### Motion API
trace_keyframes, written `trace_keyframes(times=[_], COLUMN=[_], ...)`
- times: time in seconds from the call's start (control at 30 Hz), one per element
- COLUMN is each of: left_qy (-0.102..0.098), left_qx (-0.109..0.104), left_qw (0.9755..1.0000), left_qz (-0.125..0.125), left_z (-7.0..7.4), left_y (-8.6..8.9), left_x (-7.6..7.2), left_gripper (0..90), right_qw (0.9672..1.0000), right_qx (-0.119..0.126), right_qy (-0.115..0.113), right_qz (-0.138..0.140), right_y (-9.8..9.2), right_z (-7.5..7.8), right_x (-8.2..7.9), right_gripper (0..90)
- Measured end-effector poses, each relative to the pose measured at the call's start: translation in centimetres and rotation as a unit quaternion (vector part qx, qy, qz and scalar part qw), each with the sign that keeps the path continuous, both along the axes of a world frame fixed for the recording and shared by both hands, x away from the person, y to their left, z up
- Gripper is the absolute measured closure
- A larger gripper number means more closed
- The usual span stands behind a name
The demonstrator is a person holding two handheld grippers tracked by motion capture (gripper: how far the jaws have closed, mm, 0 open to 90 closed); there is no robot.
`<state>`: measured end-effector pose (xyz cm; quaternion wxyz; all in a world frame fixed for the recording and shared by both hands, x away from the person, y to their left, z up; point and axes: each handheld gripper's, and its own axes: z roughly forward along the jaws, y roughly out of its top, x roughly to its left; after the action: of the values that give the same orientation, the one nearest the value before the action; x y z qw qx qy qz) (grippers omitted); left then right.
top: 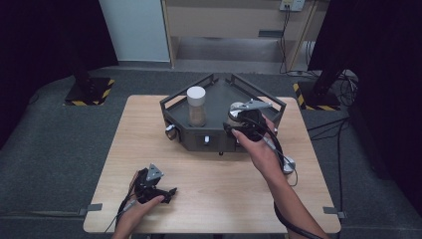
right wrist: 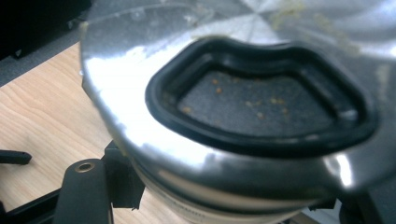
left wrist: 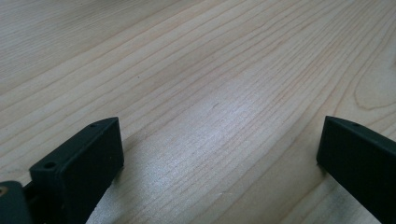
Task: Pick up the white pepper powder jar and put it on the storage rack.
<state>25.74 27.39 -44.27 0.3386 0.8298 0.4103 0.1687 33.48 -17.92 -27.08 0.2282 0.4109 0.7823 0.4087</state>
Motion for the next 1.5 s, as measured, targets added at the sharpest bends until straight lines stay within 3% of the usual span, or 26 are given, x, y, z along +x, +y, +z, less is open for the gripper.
trace_keyframes(times=[0.57, 1.5], left_qy=[0.0, 0.0], left_qx=[-0.001, 0.0], left_qw=[1.0, 1.0], left_qz=[0.0, 0.0], left_z=[0.0, 0.0], left_y=[0.0, 0.0], left_x=[0.0, 0.0], left_gripper=[0.0, 0.0], right_qw=[1.0, 0.9998], right_qx=[0.002, 0.0], right_qy=[-0.002, 0.014], right_qz=[-0.005, -0.017], right_y=[0.6, 1.6], right_z=[0.2, -0.5], right_x=[1.8, 4.6], right_gripper=[30.9, 30.9])
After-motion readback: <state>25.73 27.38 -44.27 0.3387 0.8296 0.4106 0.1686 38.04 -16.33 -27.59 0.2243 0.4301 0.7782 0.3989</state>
